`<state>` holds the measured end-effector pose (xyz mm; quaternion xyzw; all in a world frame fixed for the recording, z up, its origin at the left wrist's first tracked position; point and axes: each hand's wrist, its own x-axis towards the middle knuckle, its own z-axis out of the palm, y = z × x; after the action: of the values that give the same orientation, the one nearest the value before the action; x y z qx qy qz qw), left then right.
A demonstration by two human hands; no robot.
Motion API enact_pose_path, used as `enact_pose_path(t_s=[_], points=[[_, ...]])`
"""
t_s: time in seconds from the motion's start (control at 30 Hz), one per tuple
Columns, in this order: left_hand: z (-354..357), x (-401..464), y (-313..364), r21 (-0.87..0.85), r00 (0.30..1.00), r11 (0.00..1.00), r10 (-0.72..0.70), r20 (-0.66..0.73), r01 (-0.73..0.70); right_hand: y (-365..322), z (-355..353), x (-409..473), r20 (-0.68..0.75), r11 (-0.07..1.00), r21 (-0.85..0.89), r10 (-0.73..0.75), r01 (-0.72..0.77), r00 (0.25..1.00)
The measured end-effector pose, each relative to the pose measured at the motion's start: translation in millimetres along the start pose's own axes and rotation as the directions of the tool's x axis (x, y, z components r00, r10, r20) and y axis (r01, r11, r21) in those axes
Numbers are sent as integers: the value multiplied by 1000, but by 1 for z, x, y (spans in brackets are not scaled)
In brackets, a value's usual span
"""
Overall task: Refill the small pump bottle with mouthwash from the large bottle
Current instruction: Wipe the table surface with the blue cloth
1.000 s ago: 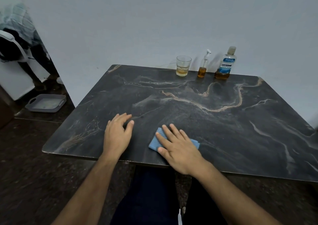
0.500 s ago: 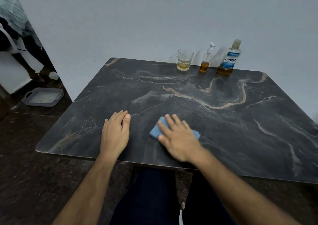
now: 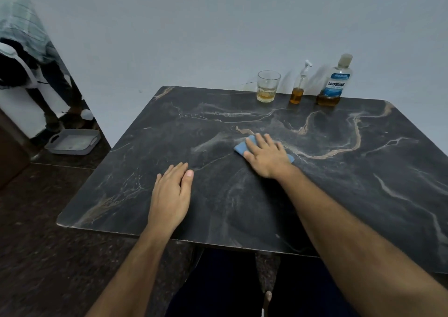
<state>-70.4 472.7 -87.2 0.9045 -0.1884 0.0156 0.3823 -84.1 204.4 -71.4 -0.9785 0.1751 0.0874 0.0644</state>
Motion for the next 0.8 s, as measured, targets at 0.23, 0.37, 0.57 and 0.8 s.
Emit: enact_pose_path(t_s=[0.23, 0.37, 0.57, 0.8], points=[[12, 19, 19, -45, 999, 999, -5, 33, 6, -7, 29, -105, -57, 997, -13, -72, 71, 996], [23, 25, 33, -56, 996, 998, 37, 77, -33, 9, 22, -86, -46, 995, 7, -102, 103, 994], [31, 29, 40, -37, 992, 997, 65, 108, -61, 67, 10, -57, -33, 994, 21, 109, -109, 993], [36, 35, 38, -44, 989, 997, 68, 131, -63, 104, 19, -109, -63, 975, 21, 222, -221, 973]])
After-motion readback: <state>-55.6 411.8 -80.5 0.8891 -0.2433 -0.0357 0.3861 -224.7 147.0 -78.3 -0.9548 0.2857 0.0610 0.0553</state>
